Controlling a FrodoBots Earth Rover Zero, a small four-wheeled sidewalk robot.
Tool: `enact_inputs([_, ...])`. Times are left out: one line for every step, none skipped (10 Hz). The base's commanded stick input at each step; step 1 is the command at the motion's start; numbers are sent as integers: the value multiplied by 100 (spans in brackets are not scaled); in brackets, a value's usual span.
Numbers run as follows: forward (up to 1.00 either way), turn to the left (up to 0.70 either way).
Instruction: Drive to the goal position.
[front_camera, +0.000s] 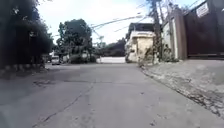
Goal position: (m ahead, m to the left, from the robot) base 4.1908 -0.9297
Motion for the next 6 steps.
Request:
enact_inputs([70,-10])
enact_inputs([70,-2])
enact_inputs([70,0])
enact_inputs([70,0])
enact_inputs([70,0])
enact_inputs([70,0])
